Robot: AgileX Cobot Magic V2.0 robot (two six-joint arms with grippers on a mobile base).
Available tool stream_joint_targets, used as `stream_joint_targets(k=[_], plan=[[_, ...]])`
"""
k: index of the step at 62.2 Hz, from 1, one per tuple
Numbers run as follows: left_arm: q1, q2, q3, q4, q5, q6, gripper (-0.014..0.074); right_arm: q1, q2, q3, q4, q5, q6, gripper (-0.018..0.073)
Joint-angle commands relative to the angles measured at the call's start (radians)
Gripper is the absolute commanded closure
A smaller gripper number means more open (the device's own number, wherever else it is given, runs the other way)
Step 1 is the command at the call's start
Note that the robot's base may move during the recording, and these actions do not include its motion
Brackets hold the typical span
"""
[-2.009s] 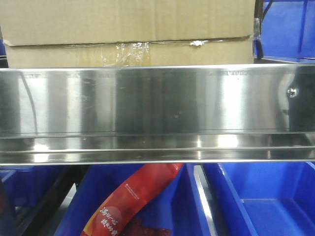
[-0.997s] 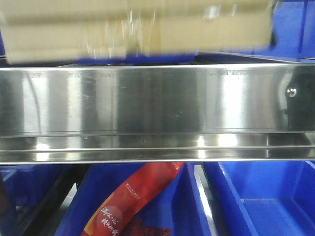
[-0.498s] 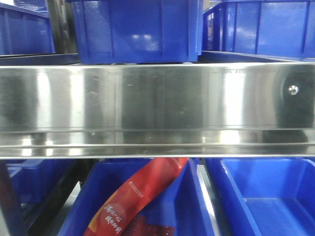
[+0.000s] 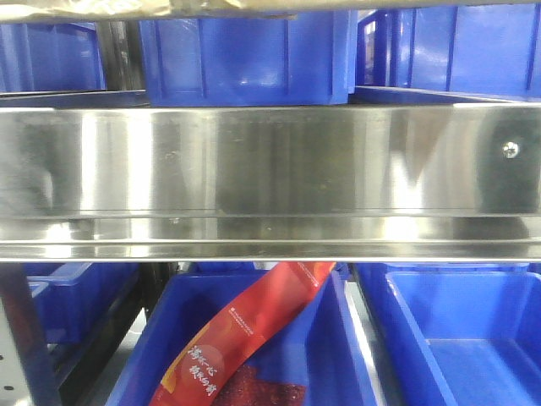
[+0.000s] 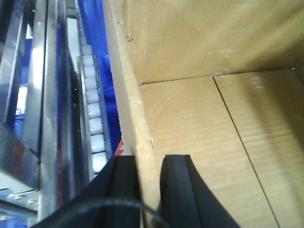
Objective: Grab carton from right shelf to conveyor
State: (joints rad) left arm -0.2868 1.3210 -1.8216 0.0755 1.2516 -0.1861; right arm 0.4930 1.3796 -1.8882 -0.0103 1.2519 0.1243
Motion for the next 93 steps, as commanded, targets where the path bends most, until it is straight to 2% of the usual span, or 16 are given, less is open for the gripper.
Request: stream_joint_targets(k=[1,93], plan=[[-0.006,-0.017,-0.005,0.013,-0.030,-0.001,0.0605,-0.002,-0.003,-0.002,-0.019,-0.031,-0.028,0.0629],[-0.006,-0.017,-0.005,0.015,-0.048,-0.001,0.0605,-0.002,-0.004,-0.002,-0.019,-0.031,-0.028,0.0629]])
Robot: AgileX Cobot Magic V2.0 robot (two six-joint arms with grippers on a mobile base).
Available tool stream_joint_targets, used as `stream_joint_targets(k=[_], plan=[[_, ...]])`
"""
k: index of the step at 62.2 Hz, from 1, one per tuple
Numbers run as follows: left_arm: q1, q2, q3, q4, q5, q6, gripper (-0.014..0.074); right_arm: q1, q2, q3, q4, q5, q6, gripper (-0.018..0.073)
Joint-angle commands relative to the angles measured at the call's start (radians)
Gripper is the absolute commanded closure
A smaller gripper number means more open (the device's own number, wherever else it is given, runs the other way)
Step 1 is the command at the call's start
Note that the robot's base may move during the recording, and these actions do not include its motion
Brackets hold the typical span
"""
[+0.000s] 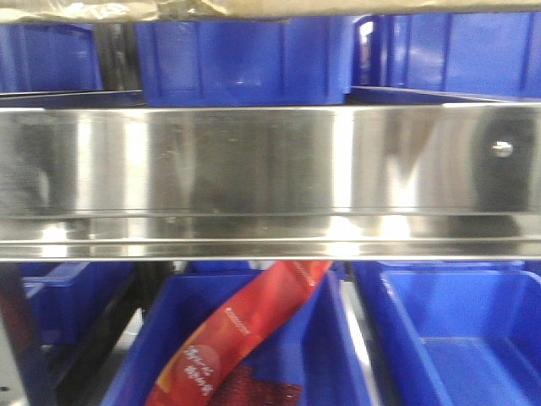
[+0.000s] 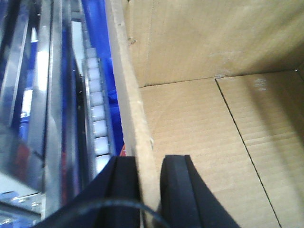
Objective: Grab carton from right shelf to conveyor
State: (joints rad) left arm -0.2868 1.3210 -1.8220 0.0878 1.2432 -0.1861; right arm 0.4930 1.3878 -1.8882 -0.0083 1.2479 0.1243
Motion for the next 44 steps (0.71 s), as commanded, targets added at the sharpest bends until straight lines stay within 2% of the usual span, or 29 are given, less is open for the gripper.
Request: stream_joint_targets(k=[1,44], plan=[[-0.006,-0.017,-0.005,0.005,-0.039,-0.001,0.0605,-0.002,-0.012,-0.002,-0.021,-0.027,-0.028,0.0629],[-0.006,-0.017,-0.005,0.006,-0.039,-0.001,0.0605,-0.002,-0.012,-0.002,-0.021,-0.027,-0.028,0.0629]])
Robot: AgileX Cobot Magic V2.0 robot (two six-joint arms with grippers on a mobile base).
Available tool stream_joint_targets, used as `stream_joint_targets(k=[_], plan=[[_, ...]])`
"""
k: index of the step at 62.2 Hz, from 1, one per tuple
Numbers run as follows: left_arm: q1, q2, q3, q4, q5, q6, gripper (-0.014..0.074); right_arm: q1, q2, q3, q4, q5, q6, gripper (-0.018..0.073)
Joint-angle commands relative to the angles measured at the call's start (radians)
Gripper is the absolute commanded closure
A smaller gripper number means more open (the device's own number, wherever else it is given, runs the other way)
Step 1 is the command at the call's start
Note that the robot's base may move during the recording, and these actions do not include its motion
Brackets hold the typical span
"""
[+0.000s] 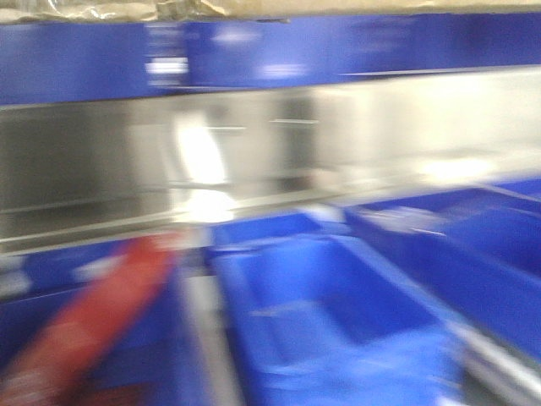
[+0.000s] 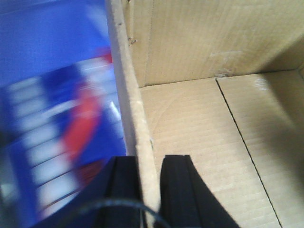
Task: Grab carton from right shelf to conveyor
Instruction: 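Carry the carton with both grippers while turning and driving across the floor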
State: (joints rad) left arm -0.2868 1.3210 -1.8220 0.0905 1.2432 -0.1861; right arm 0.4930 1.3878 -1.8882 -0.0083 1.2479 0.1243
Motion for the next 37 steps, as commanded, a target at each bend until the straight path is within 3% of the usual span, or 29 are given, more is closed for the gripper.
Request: stream_joint_targets(k=[1,37], plan=[[-0.006,-0.017,-0.005,0.004,-0.039,-0.001,0.0605,-0.002,-0.012,-0.002,-0.021,-0.027,-0.028,0.0629],[-0.006,-0.017,-0.005,0.006,-0.039,-0.001,0.0605,-0.002,-0.012,-0.002,-0.021,-0.027,-0.028,0.0629]])
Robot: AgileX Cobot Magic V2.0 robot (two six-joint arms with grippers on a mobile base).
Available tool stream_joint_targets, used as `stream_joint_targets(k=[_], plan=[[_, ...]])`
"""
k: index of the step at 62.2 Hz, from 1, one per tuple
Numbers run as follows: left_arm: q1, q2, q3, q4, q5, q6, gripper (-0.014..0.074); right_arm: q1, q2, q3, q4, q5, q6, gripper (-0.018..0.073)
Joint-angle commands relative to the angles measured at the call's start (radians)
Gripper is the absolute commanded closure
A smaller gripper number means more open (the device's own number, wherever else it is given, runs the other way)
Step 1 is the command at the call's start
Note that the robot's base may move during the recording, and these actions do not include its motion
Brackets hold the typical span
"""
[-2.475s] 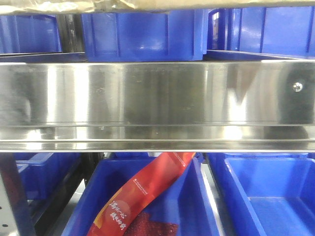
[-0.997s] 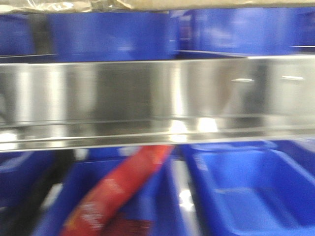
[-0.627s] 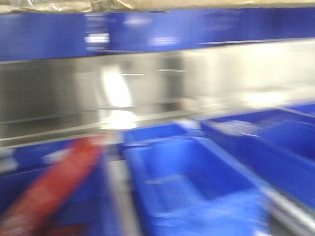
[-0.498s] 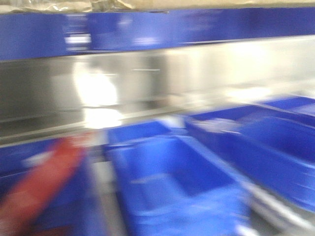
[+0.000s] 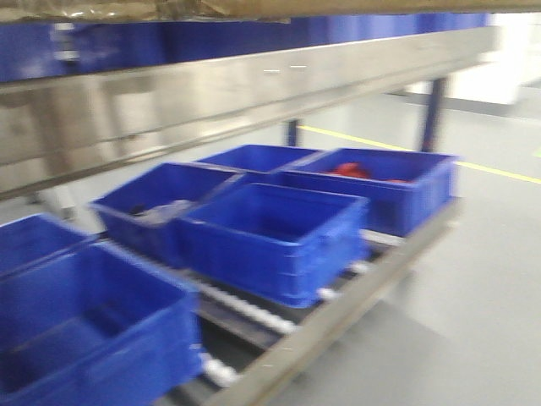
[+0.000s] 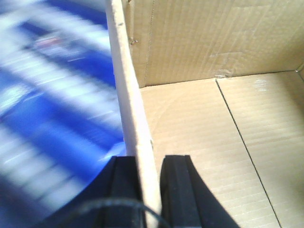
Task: Grab carton from right shelf to conveyor
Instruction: 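Carry the carton with both grippers while turning and driving across the floor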
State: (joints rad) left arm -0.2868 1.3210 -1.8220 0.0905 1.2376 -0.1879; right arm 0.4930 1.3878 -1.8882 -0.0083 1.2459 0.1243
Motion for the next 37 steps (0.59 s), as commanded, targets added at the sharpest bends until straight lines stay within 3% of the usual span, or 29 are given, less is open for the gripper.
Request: stream_joint_targets(k=[1,37], plan=[[-0.006,-0.017,-0.005,0.006,-0.034,0.001,0.0605,-0.002,-0.012,-0.002,-0.021,-0.025,-0.028,0.0629],[-0.006,-0.017,-0.005,0.006,-0.034,0.001,0.0605,-0.002,-0.012,-0.002,-0.021,-0.025,-0.028,0.0629]])
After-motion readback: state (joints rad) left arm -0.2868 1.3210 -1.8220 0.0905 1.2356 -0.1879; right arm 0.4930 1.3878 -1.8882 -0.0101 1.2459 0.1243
